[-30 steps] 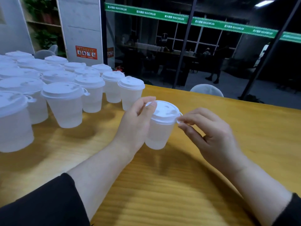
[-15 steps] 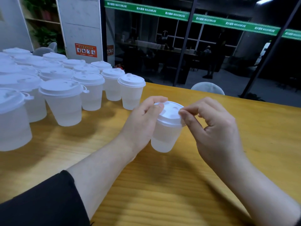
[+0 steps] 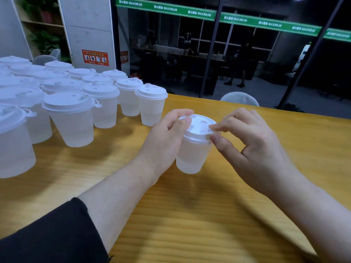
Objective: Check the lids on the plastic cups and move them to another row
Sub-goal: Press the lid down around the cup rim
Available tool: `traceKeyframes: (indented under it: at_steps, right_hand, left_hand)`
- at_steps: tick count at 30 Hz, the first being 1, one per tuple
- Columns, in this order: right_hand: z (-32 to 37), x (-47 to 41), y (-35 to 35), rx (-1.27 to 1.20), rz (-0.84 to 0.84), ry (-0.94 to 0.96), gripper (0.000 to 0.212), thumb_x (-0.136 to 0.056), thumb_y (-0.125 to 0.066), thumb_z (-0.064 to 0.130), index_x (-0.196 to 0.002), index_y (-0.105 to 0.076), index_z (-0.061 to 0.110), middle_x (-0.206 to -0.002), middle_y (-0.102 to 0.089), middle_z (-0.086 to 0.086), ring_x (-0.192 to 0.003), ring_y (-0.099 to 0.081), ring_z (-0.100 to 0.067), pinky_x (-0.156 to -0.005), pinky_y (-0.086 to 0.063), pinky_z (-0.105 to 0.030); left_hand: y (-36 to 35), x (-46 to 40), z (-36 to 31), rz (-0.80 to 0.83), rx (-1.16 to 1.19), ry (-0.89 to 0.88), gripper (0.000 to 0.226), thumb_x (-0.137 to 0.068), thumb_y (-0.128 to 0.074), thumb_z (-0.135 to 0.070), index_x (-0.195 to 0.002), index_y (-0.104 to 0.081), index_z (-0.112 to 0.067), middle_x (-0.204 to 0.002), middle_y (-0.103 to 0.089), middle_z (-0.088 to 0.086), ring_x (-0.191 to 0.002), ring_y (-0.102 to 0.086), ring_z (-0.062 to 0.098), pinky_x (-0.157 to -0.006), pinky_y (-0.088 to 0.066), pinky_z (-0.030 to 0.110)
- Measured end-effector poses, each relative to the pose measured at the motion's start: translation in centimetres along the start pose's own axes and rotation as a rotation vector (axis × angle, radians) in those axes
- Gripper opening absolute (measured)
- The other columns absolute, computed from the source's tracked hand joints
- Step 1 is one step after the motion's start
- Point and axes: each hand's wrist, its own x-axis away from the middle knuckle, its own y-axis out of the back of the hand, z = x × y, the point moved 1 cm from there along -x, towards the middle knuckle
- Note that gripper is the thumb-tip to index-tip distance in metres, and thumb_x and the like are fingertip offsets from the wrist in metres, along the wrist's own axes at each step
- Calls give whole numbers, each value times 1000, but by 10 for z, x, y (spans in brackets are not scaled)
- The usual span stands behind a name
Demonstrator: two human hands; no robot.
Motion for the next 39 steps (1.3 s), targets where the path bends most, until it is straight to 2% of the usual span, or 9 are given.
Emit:
traceKeyframes:
  at_steps: [6,9,12,15,18,24,28,32,39]
  right_hand:
    - [12,0,-2,-88,-61,-131,27,-100,-49,47,-93,-69,30,-101,-53,13,-101,-50,-13,-86,-39,-18]
    - [16,-5,-1,-138,-138,-189,33,-98,-48,59,-111,-62,32,-115,-53,15,-117,-52,-7,-95,-41,-20]
    - [21,-23,0,-212,129,-373,69,-81,-52,84,-137,-46,43,-128,-50,28,-120,-50,5,-91,-43,-18]
    - [25,-30,-8,-276,412,-423,96,-66,-70,79,-150,-34,50,-136,-49,28,-126,-49,4,-96,-44,-20]
    - [24,-28,-14,-262,348,-428,88,-70,-77,69,-146,-40,49,-135,-53,23,-125,-51,0,-100,-45,-28]
    - [22,-25,-8,-487,41,-520,82,-64,-75,65,-139,-53,41,-118,-62,26,-108,-58,11,-80,-49,-8]
    - [24,-26,-2,-618,-87,-544,74,-70,-81,66,-134,-54,41,-113,-66,27,-105,-64,5,-91,-58,-31]
    - [30,-23,5,-573,93,-476,89,-64,-72,69,-145,-43,46,-123,-60,29,-110,-56,18,-83,-48,-6]
    - [29,-18,14,-514,199,-356,71,-70,-71,70,-136,-50,53,-127,-58,32,-120,-53,13,-85,-47,-8]
  left_hand:
    - [0,0,-2,12,-27,-2,34,-100,-50,-49,-130,-63,-40,-118,-70,-9,-113,-63,6,-102,-51,33]
    - [0,1,-4,-7,23,31,54,-99,-41,-68,-143,-53,-39,-118,-65,-19,-118,-58,-2,-107,-46,32]
    - [0,0,-4,-82,106,98,74,-91,-28,-78,-144,-53,-33,-128,-67,-12,-122,-62,9,-109,-48,41]
    - [3,-1,-2,-192,118,170,65,-100,-27,-71,-140,-58,-31,-115,-73,-1,-106,-71,18,-103,-53,48]
    - [4,-2,1,-224,105,254,56,-105,-27,-65,-124,-66,-30,-101,-76,1,-96,-73,19,-101,-54,50]
    - [-2,2,3,-114,245,399,46,-107,-42,-55,-120,-70,-21,-109,-78,8,-104,-75,25,-101,-57,48]
    - [-14,11,-5,61,626,557,50,-101,-53,-56,-128,-69,-17,-118,-76,8,-91,-74,30,-80,-63,39]
    - [-18,15,-10,37,764,633,44,-94,-63,-59,-112,-74,-21,-85,-70,1,-64,-60,17,-57,-51,27]
    - [-19,22,-15,103,620,710,36,-101,-54,-51,-103,-76,-23,-75,-67,0,-52,-57,16,-45,-43,21]
